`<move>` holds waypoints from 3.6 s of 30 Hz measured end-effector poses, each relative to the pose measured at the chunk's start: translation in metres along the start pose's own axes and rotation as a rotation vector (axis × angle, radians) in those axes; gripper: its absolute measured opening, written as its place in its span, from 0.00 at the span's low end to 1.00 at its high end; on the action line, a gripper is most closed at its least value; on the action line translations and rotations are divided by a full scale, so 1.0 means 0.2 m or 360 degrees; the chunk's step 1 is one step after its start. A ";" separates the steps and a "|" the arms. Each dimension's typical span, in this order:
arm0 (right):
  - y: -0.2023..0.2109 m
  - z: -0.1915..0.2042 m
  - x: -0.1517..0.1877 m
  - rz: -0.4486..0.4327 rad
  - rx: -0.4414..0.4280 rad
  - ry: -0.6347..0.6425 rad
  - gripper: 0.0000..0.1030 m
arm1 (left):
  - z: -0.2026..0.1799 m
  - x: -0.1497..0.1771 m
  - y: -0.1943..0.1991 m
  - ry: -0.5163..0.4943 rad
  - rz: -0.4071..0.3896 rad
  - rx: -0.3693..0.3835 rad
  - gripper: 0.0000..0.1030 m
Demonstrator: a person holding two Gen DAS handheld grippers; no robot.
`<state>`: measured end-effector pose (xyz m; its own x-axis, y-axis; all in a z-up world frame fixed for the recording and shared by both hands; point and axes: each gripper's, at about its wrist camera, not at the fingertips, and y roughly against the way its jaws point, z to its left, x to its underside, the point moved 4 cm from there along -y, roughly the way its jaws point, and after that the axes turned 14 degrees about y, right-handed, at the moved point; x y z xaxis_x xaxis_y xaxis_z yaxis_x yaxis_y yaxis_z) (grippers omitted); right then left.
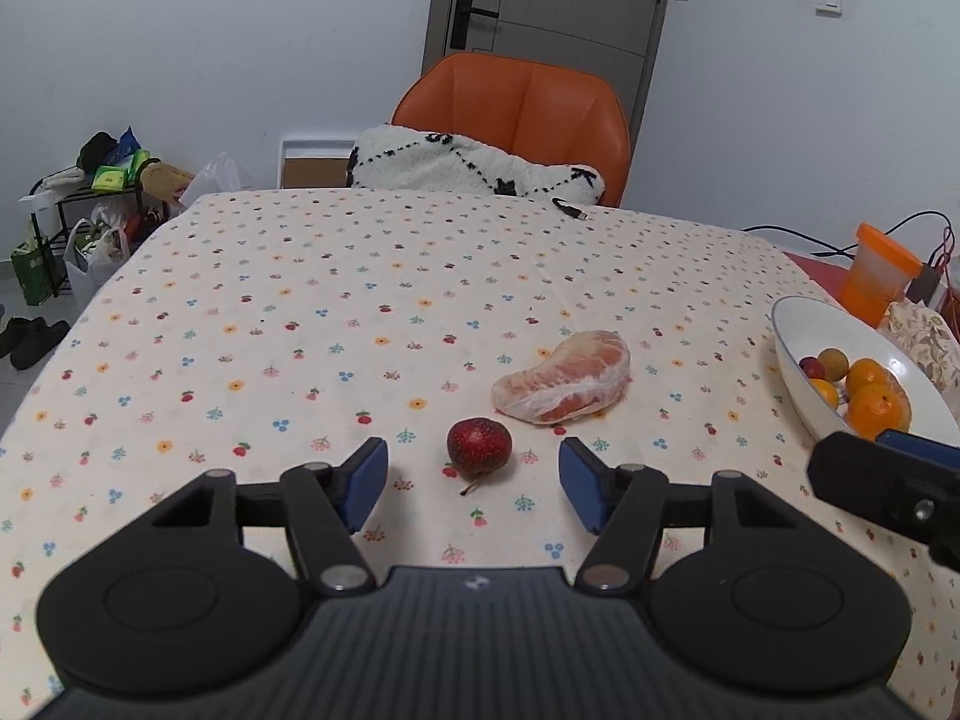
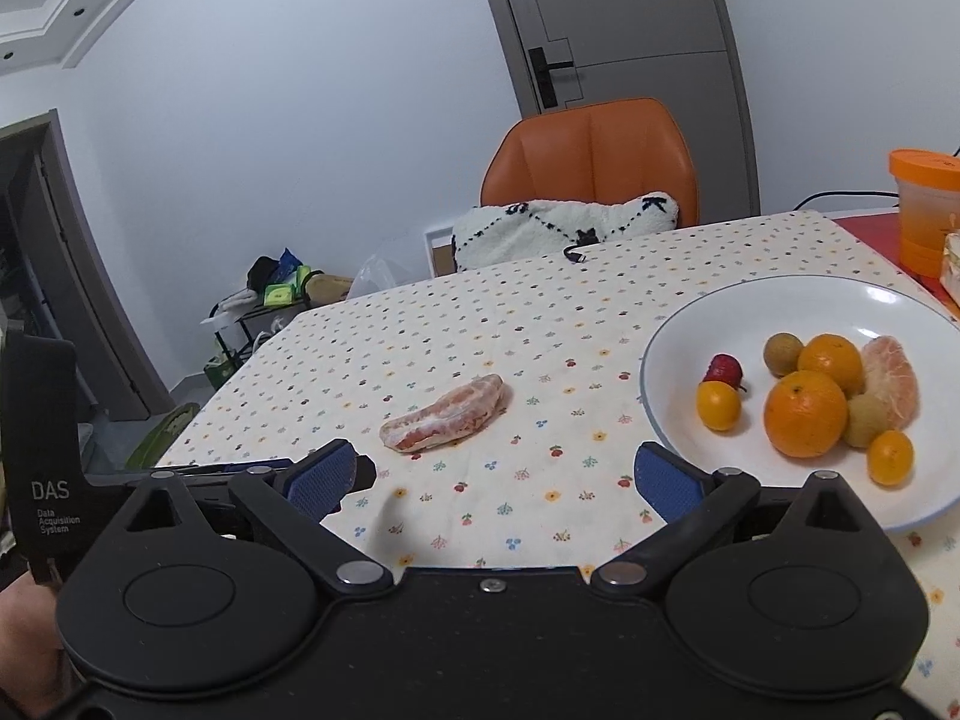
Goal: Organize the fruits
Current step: 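Move both open grippers back toward the red plum and peeled pomelo segment, then grasp the red plum with the left gripper while the right grasps the pomelo segment, then carry the plum and pomelo segment over the white plate with both grippers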
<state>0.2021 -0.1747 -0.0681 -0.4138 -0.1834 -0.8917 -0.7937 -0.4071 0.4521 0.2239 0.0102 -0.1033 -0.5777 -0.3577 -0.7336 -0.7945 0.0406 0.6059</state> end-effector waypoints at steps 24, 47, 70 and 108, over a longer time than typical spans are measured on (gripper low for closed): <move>-0.35 0.15 -0.10 0.0119 -0.0072 0.0295 0.87 | 0.21 -0.13 0.03 0.0208 -0.0065 0.0016 0.22; -0.67 0.20 -0.14 0.0316 -0.0194 0.0565 1.00 | 0.37 -0.17 -0.03 0.0293 -0.0073 -0.0100 0.22; -0.50 0.22 -0.18 0.0212 -0.0236 0.0558 0.84 | 0.27 -0.16 0.04 0.0246 -0.0084 -0.0048 0.22; 0.14 -0.37 -0.08 -0.0101 0.0139 0.0075 0.84 | -0.39 -0.06 0.18 -0.0011 -0.0114 0.0285 0.22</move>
<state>0.2192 -0.2497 -0.0421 -0.3417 -0.2022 -0.9178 -0.8543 -0.3401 0.3930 0.2163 -0.0569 -0.0483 -0.5192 -0.3595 -0.7754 -0.8539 0.1810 0.4879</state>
